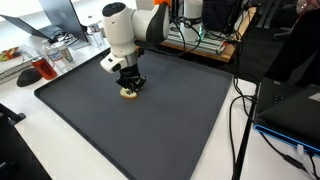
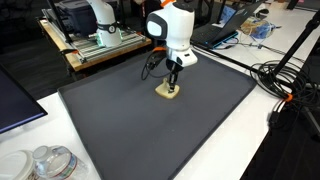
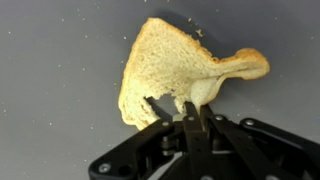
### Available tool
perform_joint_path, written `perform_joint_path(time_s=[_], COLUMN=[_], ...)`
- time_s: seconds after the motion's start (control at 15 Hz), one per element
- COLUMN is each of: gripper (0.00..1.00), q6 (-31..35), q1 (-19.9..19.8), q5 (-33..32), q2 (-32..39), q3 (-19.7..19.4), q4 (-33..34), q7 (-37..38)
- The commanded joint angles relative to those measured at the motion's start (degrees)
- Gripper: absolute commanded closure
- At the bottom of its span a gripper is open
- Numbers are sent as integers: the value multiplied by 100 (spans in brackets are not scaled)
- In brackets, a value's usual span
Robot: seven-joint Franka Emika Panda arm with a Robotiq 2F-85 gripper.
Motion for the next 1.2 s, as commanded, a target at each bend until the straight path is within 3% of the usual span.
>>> perform_joint_path(time_s=[0.0,0.6,0.73,1.13], gripper=[67,5,0,0], q6=[-58,19,-9,-173], q1=[-129,-64,-56,101], q5=[195,186,189,161], q2=[-168,-646,-749,-1000], q3=[148,101,102,19], q4=[-196,-621,-702,-772], q7=[-173,-63,-78,158])
